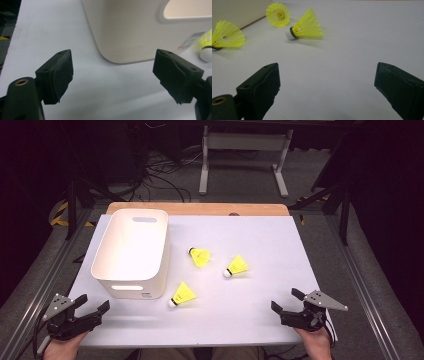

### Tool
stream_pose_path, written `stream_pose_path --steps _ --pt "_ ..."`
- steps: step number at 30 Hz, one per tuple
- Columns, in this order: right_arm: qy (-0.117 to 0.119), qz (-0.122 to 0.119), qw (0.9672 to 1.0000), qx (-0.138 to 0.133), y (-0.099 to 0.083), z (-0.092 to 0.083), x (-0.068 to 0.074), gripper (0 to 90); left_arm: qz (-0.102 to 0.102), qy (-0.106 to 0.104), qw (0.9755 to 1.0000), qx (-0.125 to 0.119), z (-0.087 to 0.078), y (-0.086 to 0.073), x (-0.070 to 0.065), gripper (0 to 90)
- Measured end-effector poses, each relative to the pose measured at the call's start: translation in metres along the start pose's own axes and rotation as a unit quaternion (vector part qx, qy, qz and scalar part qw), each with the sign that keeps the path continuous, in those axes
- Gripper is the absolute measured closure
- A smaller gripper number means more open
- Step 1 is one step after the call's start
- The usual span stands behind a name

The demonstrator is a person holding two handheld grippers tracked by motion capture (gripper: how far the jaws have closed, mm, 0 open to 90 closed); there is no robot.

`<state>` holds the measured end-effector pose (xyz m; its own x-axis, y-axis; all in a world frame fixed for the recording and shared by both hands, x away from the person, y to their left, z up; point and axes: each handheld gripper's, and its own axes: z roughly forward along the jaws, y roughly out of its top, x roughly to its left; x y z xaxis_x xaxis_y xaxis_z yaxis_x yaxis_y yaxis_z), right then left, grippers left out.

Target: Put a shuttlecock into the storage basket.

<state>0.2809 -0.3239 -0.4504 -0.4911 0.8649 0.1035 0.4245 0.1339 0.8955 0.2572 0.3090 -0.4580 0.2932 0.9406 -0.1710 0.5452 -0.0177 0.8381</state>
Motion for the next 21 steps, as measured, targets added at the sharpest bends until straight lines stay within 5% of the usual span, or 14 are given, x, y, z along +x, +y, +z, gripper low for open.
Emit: stream_pose_path --steps 21 --pt "0.0 0.003 1.0 0.001 0.0 0.0 0.0 6.9 -0.027 0.037 0.999 -0.001 0.004 0.011 0.022 18.1"
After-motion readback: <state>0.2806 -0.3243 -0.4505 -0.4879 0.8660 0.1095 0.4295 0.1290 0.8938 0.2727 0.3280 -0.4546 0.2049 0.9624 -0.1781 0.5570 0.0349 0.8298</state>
